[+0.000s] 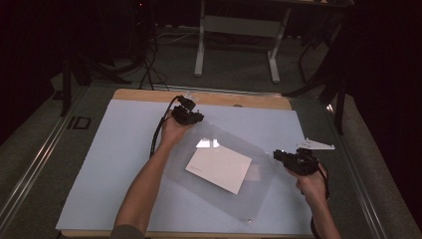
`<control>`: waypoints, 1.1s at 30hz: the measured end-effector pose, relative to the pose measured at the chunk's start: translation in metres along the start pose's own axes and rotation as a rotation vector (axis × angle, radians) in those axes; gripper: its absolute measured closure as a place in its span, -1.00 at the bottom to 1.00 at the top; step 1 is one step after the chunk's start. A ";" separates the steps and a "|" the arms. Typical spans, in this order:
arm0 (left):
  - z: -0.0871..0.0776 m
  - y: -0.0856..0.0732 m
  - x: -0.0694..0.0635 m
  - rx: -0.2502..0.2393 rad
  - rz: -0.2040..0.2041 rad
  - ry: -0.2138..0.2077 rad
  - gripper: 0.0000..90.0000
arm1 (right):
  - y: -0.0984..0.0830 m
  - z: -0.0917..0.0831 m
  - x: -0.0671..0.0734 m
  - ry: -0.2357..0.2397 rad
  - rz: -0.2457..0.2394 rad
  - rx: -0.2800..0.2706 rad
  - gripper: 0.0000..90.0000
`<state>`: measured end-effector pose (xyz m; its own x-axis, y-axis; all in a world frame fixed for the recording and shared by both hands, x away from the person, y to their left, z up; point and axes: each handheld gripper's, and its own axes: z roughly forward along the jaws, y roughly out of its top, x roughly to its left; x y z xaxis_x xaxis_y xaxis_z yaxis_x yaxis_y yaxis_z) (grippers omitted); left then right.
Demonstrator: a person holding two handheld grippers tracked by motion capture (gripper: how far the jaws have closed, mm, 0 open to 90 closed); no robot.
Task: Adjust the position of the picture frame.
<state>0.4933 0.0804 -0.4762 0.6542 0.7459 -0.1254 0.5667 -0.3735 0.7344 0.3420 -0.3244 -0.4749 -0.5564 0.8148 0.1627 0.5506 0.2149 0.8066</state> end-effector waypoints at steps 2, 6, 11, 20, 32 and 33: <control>-0.007 -0.001 0.005 -0.003 -0.016 0.010 0.86 | 0.006 0.004 0.001 0.011 -0.009 0.006 0.80; -0.017 -0.004 0.010 0.000 -0.033 0.029 0.86 | 0.019 0.011 0.004 0.020 -0.021 0.008 0.81; -0.032 -0.006 0.015 0.019 -0.037 0.040 0.86 | 0.031 0.019 0.004 0.036 -0.023 0.007 0.81; -0.054 -0.016 0.022 0.032 -0.038 0.061 0.86 | 0.047 0.040 -0.002 0.078 -0.010 0.029 0.81; -0.074 -0.047 0.034 0.034 -0.082 0.080 0.85 | 0.059 0.071 0.005 0.103 -0.019 0.056 0.81; -0.075 -0.049 0.035 0.035 -0.083 0.081 0.85 | 0.060 0.074 0.006 0.103 -0.022 0.064 0.81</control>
<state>0.4510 0.1664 -0.4659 0.5628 0.8164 -0.1294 0.6350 -0.3267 0.7000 0.4178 -0.2670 -0.4674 -0.6281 0.7505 0.2057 0.5743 0.2687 0.7733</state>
